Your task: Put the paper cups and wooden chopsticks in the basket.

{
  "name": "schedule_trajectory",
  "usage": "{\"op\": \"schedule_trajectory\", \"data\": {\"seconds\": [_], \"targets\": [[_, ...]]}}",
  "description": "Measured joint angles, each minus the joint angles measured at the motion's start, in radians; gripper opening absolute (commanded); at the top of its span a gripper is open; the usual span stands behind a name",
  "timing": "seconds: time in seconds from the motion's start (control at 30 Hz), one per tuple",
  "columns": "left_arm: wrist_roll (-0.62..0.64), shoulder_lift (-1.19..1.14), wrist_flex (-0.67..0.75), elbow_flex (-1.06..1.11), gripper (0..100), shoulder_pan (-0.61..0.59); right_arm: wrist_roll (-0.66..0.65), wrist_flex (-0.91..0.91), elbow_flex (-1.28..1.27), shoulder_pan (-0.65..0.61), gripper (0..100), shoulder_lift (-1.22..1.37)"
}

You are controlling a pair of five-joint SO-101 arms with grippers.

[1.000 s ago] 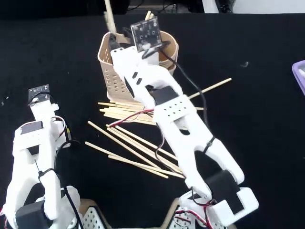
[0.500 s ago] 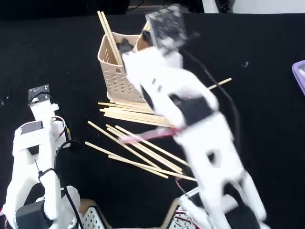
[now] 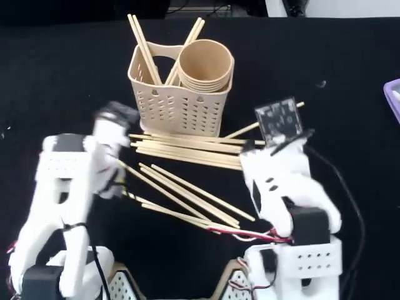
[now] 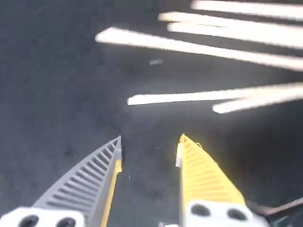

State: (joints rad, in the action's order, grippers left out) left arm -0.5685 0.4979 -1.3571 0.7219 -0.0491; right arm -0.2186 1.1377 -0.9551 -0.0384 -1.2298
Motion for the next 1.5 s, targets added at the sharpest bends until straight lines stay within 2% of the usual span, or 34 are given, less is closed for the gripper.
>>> {"op": "schedule_trajectory", "data": {"seconds": [0.13, 0.3, 0.47, 0.63, 0.9, 1.1, 1.17, 1.33, 1.5], "targets": [[-0.063, -0.002, 0.072, 0.103, 19, 0.153, -0.008, -0.1, -0.259, 0.069, 18.3, -0.094], [-0.074, -0.003, 0.256, 0.232, 20, 0.226, -0.008, -0.183, -0.474, 0.078, 18.3, -0.178], [-0.074, -0.003, 0.334, 0.269, 26, 0.287, -0.008, -0.192, -0.539, 0.078, 18.3, -0.241], [-0.074, -0.003, 0.354, 0.272, 26, 0.336, -0.008, -0.192, -0.563, 0.078, 18.3, -0.259], [-0.077, -0.072, 0.525, 0.339, 26, 0.339, -0.008, -0.192, -0.563, 0.081, 18.3, -0.262], [-0.078, -0.172, 0.537, 0.292, 26, 0.339, -0.011, -0.192, -0.586, 0.084, 18.3, -0.262], [-0.078, -0.201, 0.523, 0.269, 22, 0.339, -0.011, -0.192, -0.588, 0.084, 18.3, -0.262], [-0.078, -0.244, 0.482, 0.233, 3, 0.356, -0.011, -0.192, -0.588, 0.084, 18.3, -0.262], [-0.08, -0.245, 0.465, 0.233, 3, 0.37, -0.011, -0.192, -0.588, 0.084, 18.3, -0.262]]}}
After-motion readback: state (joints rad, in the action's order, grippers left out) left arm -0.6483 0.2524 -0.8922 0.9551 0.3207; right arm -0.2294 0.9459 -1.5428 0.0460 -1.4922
